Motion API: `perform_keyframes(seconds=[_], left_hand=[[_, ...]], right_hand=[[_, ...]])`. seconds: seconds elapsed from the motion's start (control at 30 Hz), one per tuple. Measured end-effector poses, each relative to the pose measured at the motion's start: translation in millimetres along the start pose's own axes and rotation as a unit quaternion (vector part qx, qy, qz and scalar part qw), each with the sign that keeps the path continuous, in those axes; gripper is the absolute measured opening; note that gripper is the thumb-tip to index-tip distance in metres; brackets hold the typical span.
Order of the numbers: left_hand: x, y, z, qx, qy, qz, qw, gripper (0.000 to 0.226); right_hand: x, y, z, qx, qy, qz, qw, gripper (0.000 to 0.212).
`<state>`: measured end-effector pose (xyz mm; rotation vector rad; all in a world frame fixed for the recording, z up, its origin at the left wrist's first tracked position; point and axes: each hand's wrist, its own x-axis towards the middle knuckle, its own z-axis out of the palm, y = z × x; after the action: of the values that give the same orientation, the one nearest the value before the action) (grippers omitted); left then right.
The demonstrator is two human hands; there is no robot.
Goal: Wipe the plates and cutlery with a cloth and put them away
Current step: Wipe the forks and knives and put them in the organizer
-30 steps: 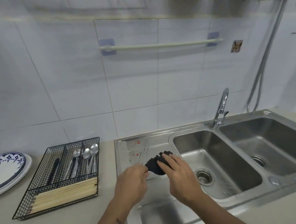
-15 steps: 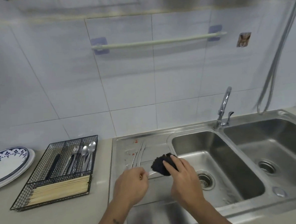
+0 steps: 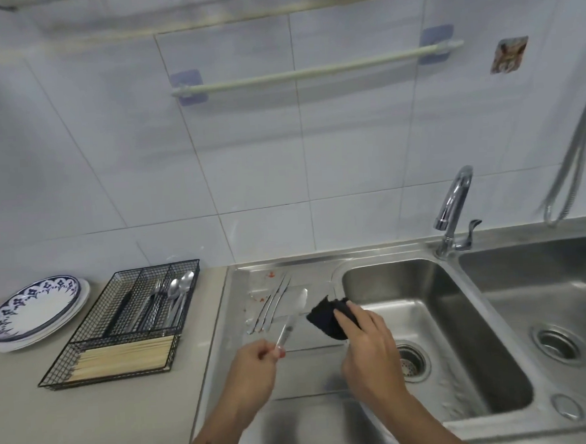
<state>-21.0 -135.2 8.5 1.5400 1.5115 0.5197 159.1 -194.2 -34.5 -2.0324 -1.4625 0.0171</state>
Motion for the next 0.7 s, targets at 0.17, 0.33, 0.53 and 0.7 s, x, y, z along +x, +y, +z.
perform_keyframes(seconds=[0.17, 0.33, 0.53, 0.7], left_hand=[[3, 10, 0, -0.106, 0.067, -0.007, 0.992, 0.015], [9, 26, -1, -0.248, 0.084, -0.026, 0.965, 0.011], [31, 31, -28, -0.393, 0.058, -0.103, 0.912, 0.01], [41, 13, -57, -0.408, 0.024, -0.096, 0.908, 0.013]], right_hand=[[5, -14, 0, 0.043, 0.004, -0.028, 0.999, 0.072], [3, -36, 5, 0.071, 0.019, -0.066, 0.995, 0.066], [-1, -52, 31, 0.0, -0.022, -0.061, 0.998, 0.083], [4, -87, 38, -0.025, -0.026, -0.072, 0.997, 0.08]])
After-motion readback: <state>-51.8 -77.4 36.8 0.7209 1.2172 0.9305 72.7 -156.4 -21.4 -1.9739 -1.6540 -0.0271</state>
